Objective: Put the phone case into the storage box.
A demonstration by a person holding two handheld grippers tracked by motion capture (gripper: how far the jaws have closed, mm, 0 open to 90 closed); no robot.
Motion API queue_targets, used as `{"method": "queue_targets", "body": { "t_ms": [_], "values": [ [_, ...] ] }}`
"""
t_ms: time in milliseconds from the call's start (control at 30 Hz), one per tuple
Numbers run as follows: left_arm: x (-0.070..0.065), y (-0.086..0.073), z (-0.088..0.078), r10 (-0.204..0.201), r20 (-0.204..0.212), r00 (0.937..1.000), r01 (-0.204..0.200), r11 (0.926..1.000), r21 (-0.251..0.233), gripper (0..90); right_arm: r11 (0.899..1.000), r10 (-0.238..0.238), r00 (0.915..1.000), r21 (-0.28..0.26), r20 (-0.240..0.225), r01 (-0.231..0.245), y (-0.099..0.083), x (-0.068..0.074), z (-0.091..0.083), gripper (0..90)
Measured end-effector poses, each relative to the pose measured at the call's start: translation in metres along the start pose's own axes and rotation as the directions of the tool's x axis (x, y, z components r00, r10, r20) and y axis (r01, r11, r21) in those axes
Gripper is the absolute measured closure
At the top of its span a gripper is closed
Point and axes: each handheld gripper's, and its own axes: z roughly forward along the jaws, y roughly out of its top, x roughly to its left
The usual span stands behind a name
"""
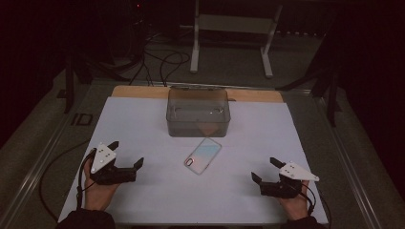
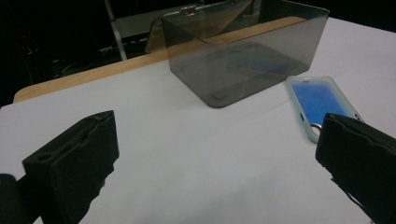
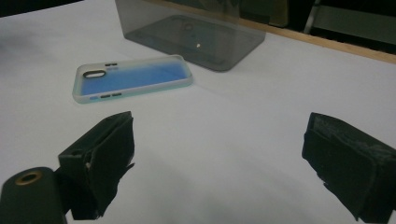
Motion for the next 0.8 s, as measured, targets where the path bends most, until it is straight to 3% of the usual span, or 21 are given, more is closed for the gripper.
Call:
{"method": "queue_targets", "body": {
  "t_ms": [800],
  "values": [
    [-0.007,0.007,0.022,0.034,0.030,0.9990,-0.035,0.9988,0.033,0.3,1.000,-0.001,1.0000,0.003,-0.002,0.001,0.000,0.000,0.000,9.2]
  ]
}}
